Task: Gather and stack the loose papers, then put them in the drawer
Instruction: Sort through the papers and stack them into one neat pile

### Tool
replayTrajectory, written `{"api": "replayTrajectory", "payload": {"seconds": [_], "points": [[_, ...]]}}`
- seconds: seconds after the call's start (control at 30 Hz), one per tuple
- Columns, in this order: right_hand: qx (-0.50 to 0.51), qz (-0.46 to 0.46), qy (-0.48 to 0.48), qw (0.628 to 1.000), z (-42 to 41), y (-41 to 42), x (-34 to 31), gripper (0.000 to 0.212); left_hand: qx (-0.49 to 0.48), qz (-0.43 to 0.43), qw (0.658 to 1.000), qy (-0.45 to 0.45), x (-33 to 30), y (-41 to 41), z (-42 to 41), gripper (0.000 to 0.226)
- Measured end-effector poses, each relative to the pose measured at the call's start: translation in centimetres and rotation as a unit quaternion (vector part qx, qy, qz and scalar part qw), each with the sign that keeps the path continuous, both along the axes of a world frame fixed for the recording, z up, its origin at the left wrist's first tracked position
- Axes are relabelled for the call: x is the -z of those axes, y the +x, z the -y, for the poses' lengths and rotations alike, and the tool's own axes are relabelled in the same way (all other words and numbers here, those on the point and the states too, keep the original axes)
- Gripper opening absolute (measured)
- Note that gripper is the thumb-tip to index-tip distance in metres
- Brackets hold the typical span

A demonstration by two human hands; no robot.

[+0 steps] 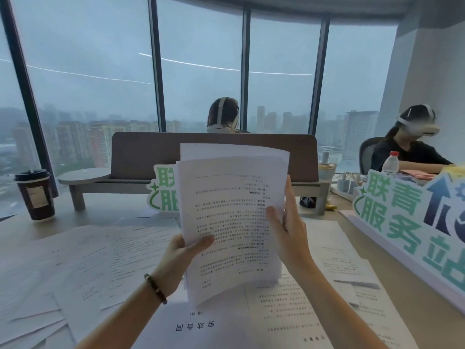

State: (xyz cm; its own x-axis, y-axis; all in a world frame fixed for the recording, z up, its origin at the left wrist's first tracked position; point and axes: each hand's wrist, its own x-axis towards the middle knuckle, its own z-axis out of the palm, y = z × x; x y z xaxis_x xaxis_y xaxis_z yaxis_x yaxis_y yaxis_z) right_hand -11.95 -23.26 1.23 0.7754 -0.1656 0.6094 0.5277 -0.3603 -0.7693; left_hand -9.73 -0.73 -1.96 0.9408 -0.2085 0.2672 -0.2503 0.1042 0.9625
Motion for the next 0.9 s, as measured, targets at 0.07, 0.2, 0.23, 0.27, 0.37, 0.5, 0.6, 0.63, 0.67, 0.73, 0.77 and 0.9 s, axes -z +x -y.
{"api": "replayTrajectory", "payload": {"seconds": [0.07, 0.2, 0.23, 0.27, 0.37, 0.5, 0.6, 0.63, 0.67, 0.73, 0.77, 0.9], "points": [[0.0, -0.006, 0.003, 1.0, 0.0, 0.1, 0.2, 0.064, 0.005, -0.005, 1.0, -0.005, 0.3, -0.2, 0.0, 0.075], [-0.008, -0.034, 0.023, 0.999, 0.3, 0.7, 1.2, 0.062, 0.035, -0.029, 0.999, 0.001, 1.2, -0.3, 0.0, 0.074], [-0.011, -0.047, 0.03, 0.998, 0.4, 0.8, 1.6, 0.055, 0.035, -0.034, 0.999, 0.008, 1.5, -0.4, 0.1, 0.075], [-0.015, -0.062, 0.038, 0.997, 0.5, 0.8, 2.0, 0.047, 0.03, -0.039, 0.999, 0.013, 1.8, -0.5, 0.2, 0.079], [-0.028, -0.126, 0.047, 0.99, 0.8, 0.8, 3.0, 0.029, 0.001, -0.048, 0.999, 0.016, 2.2, -0.8, 0.5, 0.086], [-0.023, -0.181, -0.006, 0.983, 1.0, 0.4, 2.7, 0.022, -0.032, -0.041, 0.997, 0.058, 1.5, -0.6, 0.9, 0.046], [0.009, -0.216, -0.059, 0.975, 1.5, -0.2, 1.5, 0.031, -0.048, -0.056, 0.992, 0.1, 1.3, 0.2, 0.8, 0.023], [0.053, -0.237, -0.107, 0.964, 2.0, -0.2, 1.3, 0.043, -0.045, -0.072, 0.991, 0.107, 1.3, 0.5, 0.7, 0.023], [0.119, -0.27, -0.186, 0.937, 2.7, -0.2, 1.4, 0.053, -0.041, -0.094, 0.989, 0.109, 1.4, 0.8, 0.5, 0.024], [0.234, -0.353, -0.338, 0.841, 4.2, -0.2, 2.4, 0.061, -0.033, -0.136, 0.984, 0.107, 2.0, 1.2, 0.3, 0.024], [0.253, -0.394, -0.378, 0.798, 4.9, -0.1, 3.1, 0.063, -0.034, -0.153, 0.981, 0.112, 2.5, 1.4, 0.1, 0.025], [0.208, -0.466, -0.399, 0.761, 6.6, 0.2, 6.0, 0.065, -0.047, -0.182, 0.961, 0.201, 4.6, 1.9, -0.2, 0.025]]}}
